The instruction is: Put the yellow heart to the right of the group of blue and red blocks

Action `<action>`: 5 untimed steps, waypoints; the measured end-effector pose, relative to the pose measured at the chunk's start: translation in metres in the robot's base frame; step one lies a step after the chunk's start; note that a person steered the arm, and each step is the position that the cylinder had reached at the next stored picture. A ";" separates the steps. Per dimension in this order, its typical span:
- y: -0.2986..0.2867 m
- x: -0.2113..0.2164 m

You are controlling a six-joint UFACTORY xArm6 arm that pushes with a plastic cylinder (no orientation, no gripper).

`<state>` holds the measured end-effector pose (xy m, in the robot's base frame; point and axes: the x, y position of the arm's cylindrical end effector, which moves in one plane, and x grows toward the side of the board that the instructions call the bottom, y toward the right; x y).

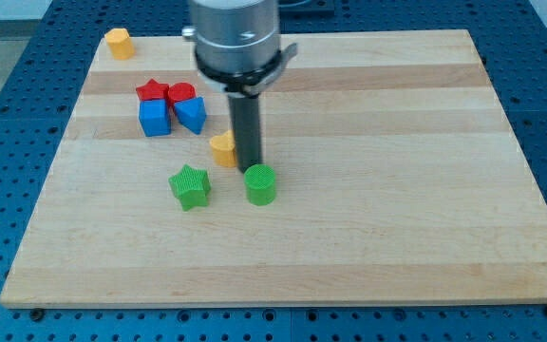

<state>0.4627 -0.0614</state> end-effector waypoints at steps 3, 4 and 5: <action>-0.033 -0.012; 0.045 -0.040; 0.083 -0.057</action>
<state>0.4061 0.0218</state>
